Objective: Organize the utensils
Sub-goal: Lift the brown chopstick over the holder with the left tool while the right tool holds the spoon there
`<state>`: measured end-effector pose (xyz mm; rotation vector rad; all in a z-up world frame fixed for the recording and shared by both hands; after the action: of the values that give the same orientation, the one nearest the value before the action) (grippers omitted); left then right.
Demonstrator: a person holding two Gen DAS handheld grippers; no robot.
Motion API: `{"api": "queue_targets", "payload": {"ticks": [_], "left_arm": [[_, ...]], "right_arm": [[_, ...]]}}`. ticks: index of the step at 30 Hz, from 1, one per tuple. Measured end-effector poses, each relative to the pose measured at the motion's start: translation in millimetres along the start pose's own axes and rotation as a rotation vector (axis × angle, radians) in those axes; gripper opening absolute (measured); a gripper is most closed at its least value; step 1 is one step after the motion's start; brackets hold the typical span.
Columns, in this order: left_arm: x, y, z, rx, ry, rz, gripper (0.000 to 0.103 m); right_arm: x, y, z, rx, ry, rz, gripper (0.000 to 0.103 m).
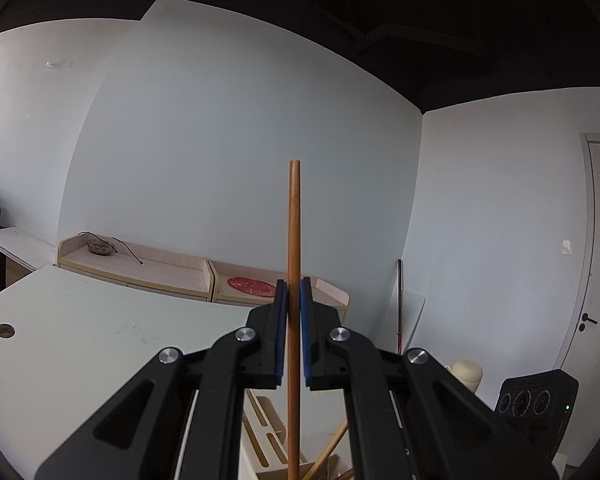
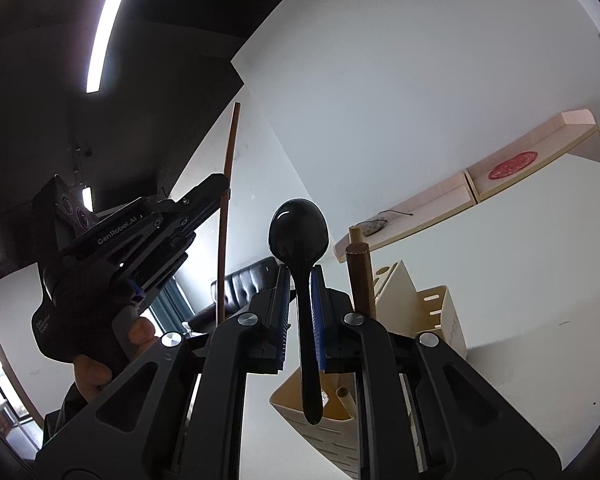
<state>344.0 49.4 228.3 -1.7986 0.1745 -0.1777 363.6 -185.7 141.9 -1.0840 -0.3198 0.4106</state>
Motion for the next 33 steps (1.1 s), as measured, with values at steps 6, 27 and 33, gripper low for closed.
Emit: {"api": "queue_targets", "payload": {"ticks": [6,27,33], "left_arm": [[8,16,6,-0.051,-0.020,-0.071,0.006],[-6,43,-2,-0.057,-0.031,-0.147,0.006],[-10,48,0,-0.056,-0.039,-0.121,0.006]], "right_arm": [[1,3,0,-0.028,0.007,-0.012,0.010],[10,18,12,-0.144,0.025,0.016,0.010],[4,20,17,-0.169,0.060,0.044,0.011]]}}
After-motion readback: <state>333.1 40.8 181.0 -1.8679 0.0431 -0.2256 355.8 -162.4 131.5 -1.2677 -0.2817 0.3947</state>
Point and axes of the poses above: each gripper's, at about its wrist camera, not at the fingertips, and x roughly the way its jaws point, z to its left, y to its underside, the point moved 3 cm from there along x, roughly the way its jaws point, and after that the axes turned 2 degrees about y, right-handed, at the moved point
